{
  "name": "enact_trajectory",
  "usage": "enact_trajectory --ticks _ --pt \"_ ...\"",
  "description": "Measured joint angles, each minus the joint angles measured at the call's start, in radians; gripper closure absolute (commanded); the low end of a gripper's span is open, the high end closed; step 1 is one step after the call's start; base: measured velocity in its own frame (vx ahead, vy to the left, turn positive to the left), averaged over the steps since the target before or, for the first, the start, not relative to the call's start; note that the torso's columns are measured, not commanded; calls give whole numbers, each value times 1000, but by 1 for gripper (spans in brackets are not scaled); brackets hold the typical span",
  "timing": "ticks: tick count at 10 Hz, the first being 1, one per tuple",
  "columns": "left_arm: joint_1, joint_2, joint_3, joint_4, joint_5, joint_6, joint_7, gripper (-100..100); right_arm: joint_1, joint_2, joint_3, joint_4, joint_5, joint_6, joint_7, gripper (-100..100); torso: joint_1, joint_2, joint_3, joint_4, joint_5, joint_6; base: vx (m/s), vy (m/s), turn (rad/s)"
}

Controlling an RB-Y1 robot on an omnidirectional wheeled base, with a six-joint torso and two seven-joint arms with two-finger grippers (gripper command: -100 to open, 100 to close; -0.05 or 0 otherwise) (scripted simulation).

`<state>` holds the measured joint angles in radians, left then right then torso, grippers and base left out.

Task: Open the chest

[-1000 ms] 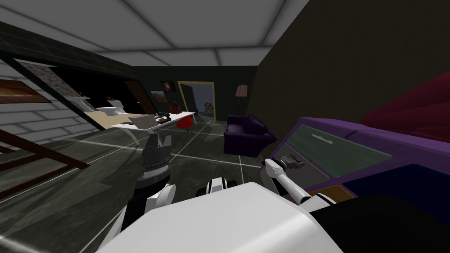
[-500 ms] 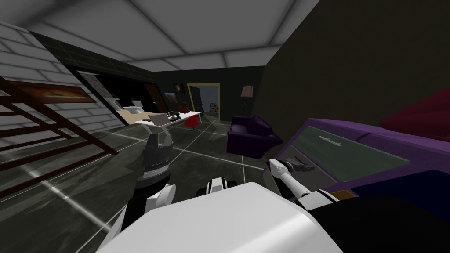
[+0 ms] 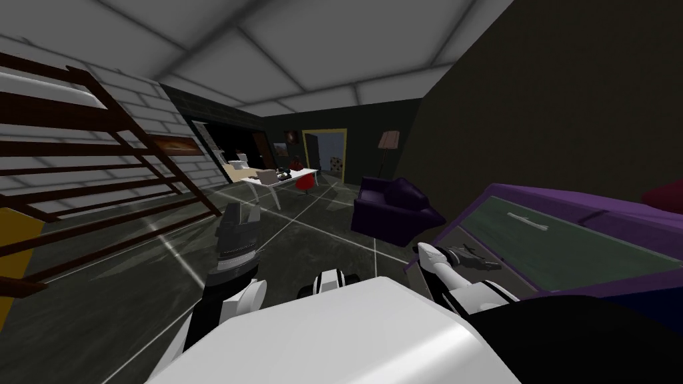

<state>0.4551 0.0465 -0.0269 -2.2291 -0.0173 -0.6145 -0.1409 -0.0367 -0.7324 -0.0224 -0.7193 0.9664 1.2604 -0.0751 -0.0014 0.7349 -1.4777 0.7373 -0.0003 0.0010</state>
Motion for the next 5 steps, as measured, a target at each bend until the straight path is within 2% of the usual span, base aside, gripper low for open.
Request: enact_trajectory --ticks 2,4,5 --pt "1 0 0 0 0 0 0 0 25 13 13 -68 2 14 29 100 3 1 -1 0 5 6 92 -23 -218" --pt "0 0 0 0 0 0 0 0 42 22 28 -128 9 31 48 100 4 6 2 2 6 2 119 -21 -284" --pt "1 0 0 0 0 0 0 0 42 32 46 -147 22 37 49 100 3 5 2 2 4 2 86 -13 -134"
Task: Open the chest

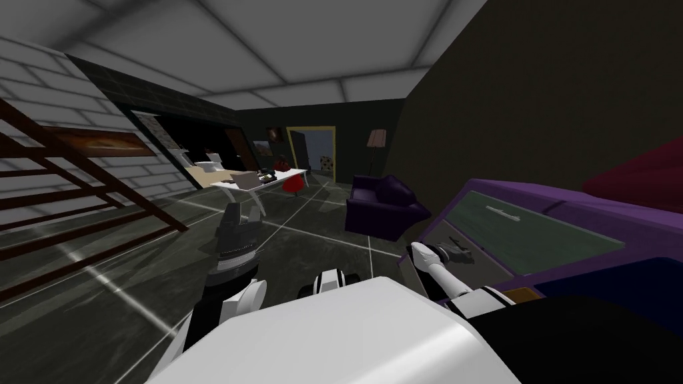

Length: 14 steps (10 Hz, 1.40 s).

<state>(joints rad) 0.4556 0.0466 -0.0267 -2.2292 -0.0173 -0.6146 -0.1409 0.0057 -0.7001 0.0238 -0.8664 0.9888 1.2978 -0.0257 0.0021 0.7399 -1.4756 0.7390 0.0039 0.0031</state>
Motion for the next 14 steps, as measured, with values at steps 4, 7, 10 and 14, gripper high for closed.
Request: enact_trajectory --ticks 4,7,10,14 --pt "0 0 0 0 0 0 0 0 25 11 28 -98 13 19 35 100 3 -1 -1 -1 1 2 57 -10 -161" --pt "0 0 0 0 0 0 0 0 40 26 53 -164 28 37 48 100 2 1 1 1 -1 -4 70 -4 -173" --pt "0 0 0 0 0 0 0 0 51 42 82 -227 45 51 62 100 1 0 0 0 -1 -1 63 4 -137" --pt "-1 0 0 0 0 0 0 0 68 55 105 -298 56 67 84 100 0 2 2 1 -2 -3 34 6 -81"
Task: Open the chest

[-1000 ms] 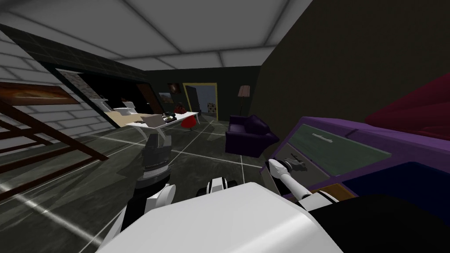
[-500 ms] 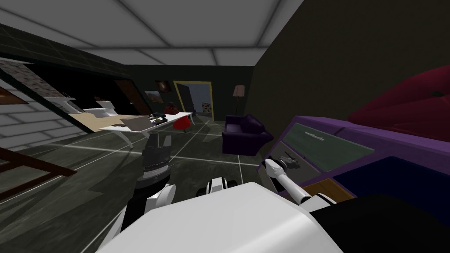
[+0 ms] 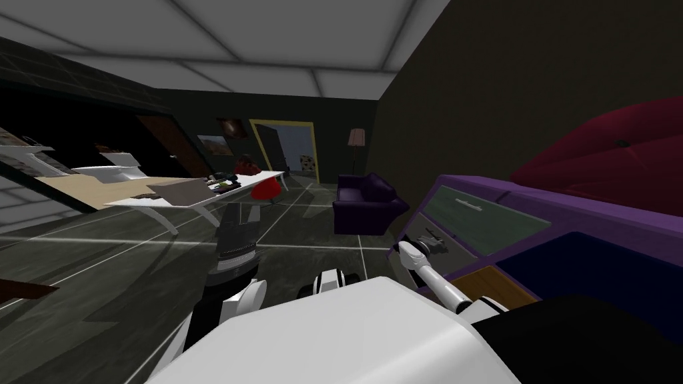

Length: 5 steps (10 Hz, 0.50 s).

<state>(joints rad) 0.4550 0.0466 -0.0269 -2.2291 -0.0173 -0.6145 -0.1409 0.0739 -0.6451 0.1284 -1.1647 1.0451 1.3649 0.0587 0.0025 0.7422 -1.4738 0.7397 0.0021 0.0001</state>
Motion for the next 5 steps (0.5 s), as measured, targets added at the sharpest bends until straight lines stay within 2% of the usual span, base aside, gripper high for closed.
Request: enact_trajectory --ticks 5 --pt "0 0 0 0 0 0 0 0 -104 32 -56 124 49 -42 8 100 4 -3 -3 1 4 -2 -77 78 73"
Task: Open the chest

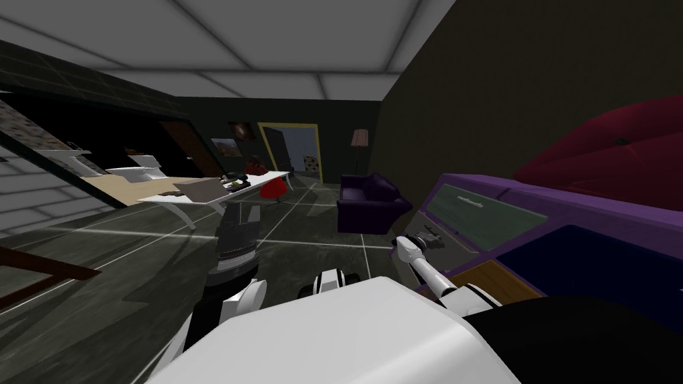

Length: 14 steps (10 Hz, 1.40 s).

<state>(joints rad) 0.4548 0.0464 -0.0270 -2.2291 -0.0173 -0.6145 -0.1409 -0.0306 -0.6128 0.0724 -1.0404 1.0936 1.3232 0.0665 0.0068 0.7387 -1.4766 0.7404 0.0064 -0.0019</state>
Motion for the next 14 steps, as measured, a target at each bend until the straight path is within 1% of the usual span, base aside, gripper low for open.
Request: enact_trajectory --ticks 2,4,5,6,7,8,10,11,12,13,14 --pt "0 0 0 0 0 0 0 0 -47 9 -29 64 20 -27 -2 100 0 0 0 1 2 -1 -63 84 73" --pt "0 0 0 0 0 0 0 0 -88 23 -56 108 42 -44 5 100 2 0 0 1 2 -2 -79 82 67" --pt "0 0 0 0 0 0 0 0 -124 29 -68 155 56 -57 0 100 2 1 0 1 2 -2 -41 39 30" --pt "0 0 0 0 0 0 0 0 -127 33 -68 161 57 -62 -2 100 -1 0 0 0 1 2 -37 63 268" --pt "0 0 0 0 0 0 0 0 -122 27 -80 173 49 -58 -2 100 0 0 0 0 0 -1 -49 103 347" --pt "0 0 0 0 0 0 0 0 -119 19 -93 202 44 -56 -15 100 0 -2 -1 -1 -1 -3 -59 113 248" --pt "0 0 0 0 0 0 0 0 -125 1 -116 246 31 -61 -30 100 -1 -1 -1 0 0 0 -49 105 218" --pt "0 0 0 0 0 0 0 0 -125 -6 -127 263 26 -60 -35 -100 -1 -1 -1 0 0 -1 -72 39 264" --pt "0 0 0 0 0 0 0 0 -119 -14 -139 258 17 -56 -26 -100 -5 1 1 -1 -3 0 -103 -9 244" --pt "0 0 0 0 0 0 0 0 -129 -25 -149 286 11 -58 -25 -100 -10 2 2 -1 -6 2 -117 -2 315" --pt "0 0 0 0 0 0 0 0 -136 -41 -166 310 -1 -61 -20 -100 -9 2 2 -1 -5 1 -136 -22 281"
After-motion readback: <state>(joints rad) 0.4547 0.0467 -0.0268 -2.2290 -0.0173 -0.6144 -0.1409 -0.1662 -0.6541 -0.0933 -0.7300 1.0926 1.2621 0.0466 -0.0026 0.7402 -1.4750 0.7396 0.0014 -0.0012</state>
